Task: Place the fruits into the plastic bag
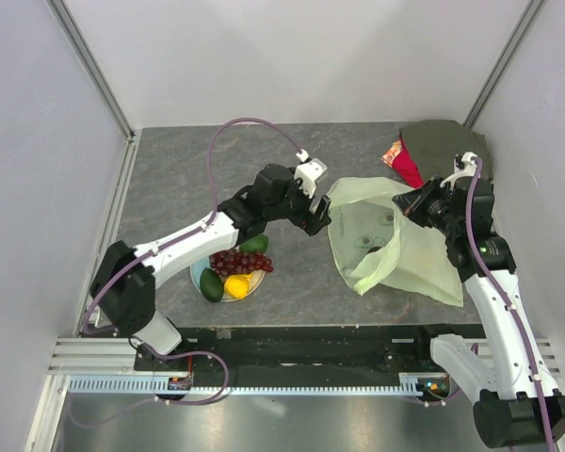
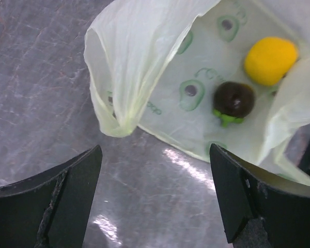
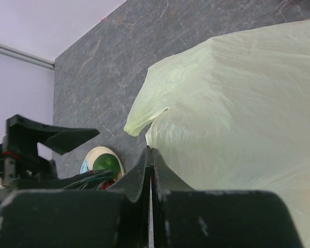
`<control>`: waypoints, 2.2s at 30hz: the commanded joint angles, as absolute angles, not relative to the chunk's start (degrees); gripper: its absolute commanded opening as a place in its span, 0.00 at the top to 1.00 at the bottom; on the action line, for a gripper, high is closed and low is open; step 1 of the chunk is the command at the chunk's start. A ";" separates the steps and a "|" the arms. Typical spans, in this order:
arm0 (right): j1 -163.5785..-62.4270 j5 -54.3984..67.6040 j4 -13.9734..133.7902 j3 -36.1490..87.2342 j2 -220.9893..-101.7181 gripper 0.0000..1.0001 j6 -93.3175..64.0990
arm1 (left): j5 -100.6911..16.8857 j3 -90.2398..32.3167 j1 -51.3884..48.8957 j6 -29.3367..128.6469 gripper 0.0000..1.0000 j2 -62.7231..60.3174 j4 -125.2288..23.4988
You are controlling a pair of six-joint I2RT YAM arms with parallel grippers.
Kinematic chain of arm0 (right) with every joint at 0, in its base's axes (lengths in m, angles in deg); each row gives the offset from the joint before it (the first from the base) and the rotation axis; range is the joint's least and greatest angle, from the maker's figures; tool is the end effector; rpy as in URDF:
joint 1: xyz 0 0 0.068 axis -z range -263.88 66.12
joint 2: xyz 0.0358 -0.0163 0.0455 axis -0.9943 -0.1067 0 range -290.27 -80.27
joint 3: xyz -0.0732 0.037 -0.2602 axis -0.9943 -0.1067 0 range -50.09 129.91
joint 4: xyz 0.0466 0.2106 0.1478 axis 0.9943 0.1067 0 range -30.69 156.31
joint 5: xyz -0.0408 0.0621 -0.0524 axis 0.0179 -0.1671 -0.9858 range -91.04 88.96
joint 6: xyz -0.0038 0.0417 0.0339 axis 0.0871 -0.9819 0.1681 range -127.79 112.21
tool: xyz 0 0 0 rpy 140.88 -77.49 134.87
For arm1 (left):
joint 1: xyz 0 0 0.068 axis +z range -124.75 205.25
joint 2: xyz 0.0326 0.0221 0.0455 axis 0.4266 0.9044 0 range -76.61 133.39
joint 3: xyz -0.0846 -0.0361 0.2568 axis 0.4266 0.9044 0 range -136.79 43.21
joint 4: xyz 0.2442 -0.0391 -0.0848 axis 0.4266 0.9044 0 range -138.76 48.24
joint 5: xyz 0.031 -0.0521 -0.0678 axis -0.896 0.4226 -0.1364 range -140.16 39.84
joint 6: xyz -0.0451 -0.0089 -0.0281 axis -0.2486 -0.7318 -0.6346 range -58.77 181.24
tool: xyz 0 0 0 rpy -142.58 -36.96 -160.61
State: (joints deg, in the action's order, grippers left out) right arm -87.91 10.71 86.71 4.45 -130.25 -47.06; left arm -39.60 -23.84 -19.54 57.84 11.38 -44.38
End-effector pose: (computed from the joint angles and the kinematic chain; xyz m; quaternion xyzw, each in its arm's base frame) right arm 0.1890 0.0205 0.3529 0.1968 0.8070 0.2823 0.4799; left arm 0.2507 -0.2579 0.2992 0.3434 0.7696 -0.2884 0.4545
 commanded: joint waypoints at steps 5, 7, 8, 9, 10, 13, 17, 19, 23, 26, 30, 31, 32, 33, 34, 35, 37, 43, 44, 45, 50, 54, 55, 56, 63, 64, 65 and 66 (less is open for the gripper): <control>-88.09 9.77 86.82 8.35 -130.63 1.00 -47.35 | -41.56 -35.97 -18.87 72.92 0.10 23.40 -39.01; -88.09 9.60 87.09 8.44 -130.98 1.00 -47.35 | -41.29 -38.43 -18.78 73.88 0.11 26.73 -38.39; -88.18 9.51 87.43 8.62 -130.99 1.00 -47.35 | -42.16 -39.40 -18.69 74.15 0.12 27.79 -37.96; -88.18 9.51 87.52 8.71 -131.16 1.00 -47.35 | -42.51 -40.45 -18.52 73.98 0.20 28.76 -36.99; -88.10 9.33 87.70 8.88 -131.25 1.00 -47.17 | -42.87 -42.29 -18.43 73.37 0.24 30.51 -36.29; -88.09 8.81 88.32 9.15 -131.86 1.00 -46.91 | -42.43 -43.71 -18.17 72.23 0.44 31.76 -35.75; -88.09 8.81 88.06 9.85 -134.49 1.00 -46.20 | -43.75 -42.67 -17.82 71.52 0.98 32.03 -34.62; -88.09 8.54 87.70 10.46 -135.64 1.00 -44.89 | -43.49 -40.56 -16.59 69.94 0.98 30.89 -34.09; -88.27 8.63 85.51 11.61 -140.11 1.00 -43.30 | -42.52 -35.29 -14.13 66.25 0.98 25.09 -34.00; -89.85 9.07 83.22 13.01 -144.15 1.00 -42.43 | -39.98 -31.51 -12.89 63.96 0.98 19.21 -33.21; -94.94 8.29 79.54 15.82 -150.57 1.00 -42.60 | -38.30 -29.04 -12.54 59.85 0.98 13.93 -29.96; -97.47 7.93 78.40 17.57 -151.89 1.00 -42.51 | -37.69 -29.04 -11.93 58.96 0.98 13.48 -28.56; -98.80 7.49 78.12 18.63 -154.51 1.00 -41.99 | -37.25 -29.30 -11.49 57.91 0.98 13.13 -25.85; -99.95 7.23 78.03 19.86 -155.76 1.00 -41.55 | -36.37 -29.91 -10.96 55.46 0.98 12.95 -24.17; -101.61 6.88 78.03 22.31 -156.81 1.00 -41.11 | -34.45 -30.09 -9.65 54.04 0.98 12.52 -23.19; -102.24 6.61 78.29 23.55 -158.22 0.99 -40.58 | -33.47 -29.83 -9.12 51.68 0.98 11.99 -22.32; -102.95 5.82 78.56 25.93 -157.89 0.79 -40.49 | -30.50 -29.57 -8.41 49.73 0.99 11.29 -22.31; -103.04 4.33 85.74 26.82 -149.30 0.40 -38.73 | -28.10 -32.64 -7.53 45.07 0.98 13.82 -22.13; -102.95 3.89 87.33 26.12 -147.61 0.38 -38.56 | -28.10 -33.95 -7.18 43.24 0.98 15.05 -22.04; -102.95 3.88 89.00 24.28 -146.12 0.37 -38.64 | -28.19 -34.66 -6.40 42.35 0.98 15.67 -22.13; -103.04 4.93 100.43 16.98 -134.96 0.20 -39.61 | -28.37 -40.19 -5.07 40.58 0.98 20.24 -22.92; -103.04 5.81 108.33 11.44 -128.97 0.14 -38.03 | -28.10 -42.22 -4.11 40.40 0.98 23.05 -22.83; -102.95 6.25 109.40 11.43 -127.14 0.13 -36.98 | -28.10 -42.57 -3.93 40.40 0.98 23.41 -22.83; -103.04 6.78 110.19 11.43 -126.42 0.12 -36.37 | -28.02 -42.66 -3.75 40.40 0.98 23.58 -22.92; -103.04 11.18 115.64 11.44 -126.32 0.18 -30.39 | -27.49 -42.75 -2.08 40.49 0.98 25.08 -22.74; -102.95 11.18 115.91 11.34 -127.11 0.19 -29.60 | -27.49 -42.75 -2.08 40.67 0.98 24.99 -22.75; -103.04 11.18 115.91 11.26 -127.55 0.21 -28.81 | -27.66 -42.66 -2.08 40.84 0.99 24.82 -22.66; -102.95 11.44 115.39 11.26 -127.91 0.22 -28.45 | -28.19 -42.57 -2.08 40.84 0.99 24.64 -22.66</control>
State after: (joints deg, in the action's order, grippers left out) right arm -103.01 9.92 113.66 11.62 -126.64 -32.68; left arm -29.02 -40.54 -2.47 42.14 25.01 -21.78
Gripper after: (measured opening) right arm 0.802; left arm 0.029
